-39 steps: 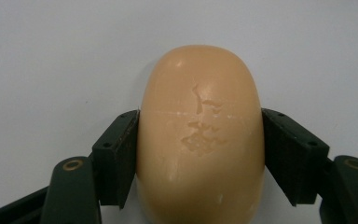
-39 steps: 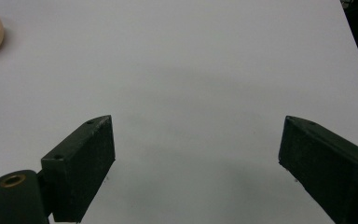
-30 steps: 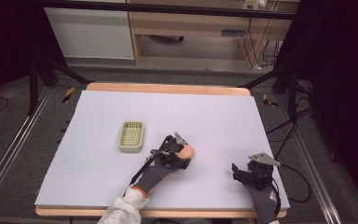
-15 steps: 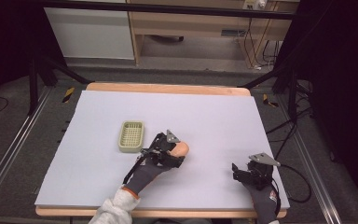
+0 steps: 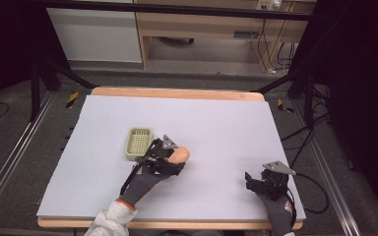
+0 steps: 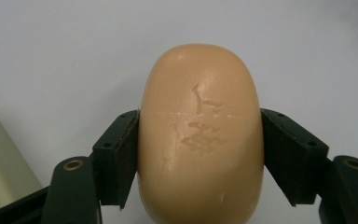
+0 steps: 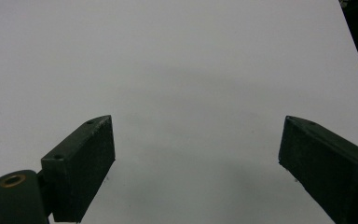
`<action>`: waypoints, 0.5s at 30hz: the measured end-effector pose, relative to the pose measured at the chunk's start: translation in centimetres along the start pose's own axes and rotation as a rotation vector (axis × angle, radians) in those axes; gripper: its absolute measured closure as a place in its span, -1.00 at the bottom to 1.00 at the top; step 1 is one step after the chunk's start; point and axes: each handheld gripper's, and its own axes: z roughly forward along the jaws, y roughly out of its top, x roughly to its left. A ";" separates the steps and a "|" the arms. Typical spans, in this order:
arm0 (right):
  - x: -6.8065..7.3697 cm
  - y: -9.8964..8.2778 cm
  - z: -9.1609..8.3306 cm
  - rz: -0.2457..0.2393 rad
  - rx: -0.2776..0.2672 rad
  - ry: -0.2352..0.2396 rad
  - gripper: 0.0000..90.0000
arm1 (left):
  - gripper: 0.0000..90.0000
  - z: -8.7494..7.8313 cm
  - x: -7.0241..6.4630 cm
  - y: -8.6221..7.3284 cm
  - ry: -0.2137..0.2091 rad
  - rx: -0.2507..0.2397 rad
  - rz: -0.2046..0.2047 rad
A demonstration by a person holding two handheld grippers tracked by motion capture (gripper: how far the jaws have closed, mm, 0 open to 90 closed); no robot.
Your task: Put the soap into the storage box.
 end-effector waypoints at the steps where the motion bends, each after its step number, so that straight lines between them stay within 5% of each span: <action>1: 0.0 0.0 0.0 0.000 0.000 0.000 -0.76 | -0.30 -0.4 0.3 -0.2 0.005 -0.001 -0.004; 15: 0.0 0.0 0.0 0.000 0.004 -0.002 -0.76 | -0.30 -2.7 2.3 -1.4 0.051 -0.022 -0.042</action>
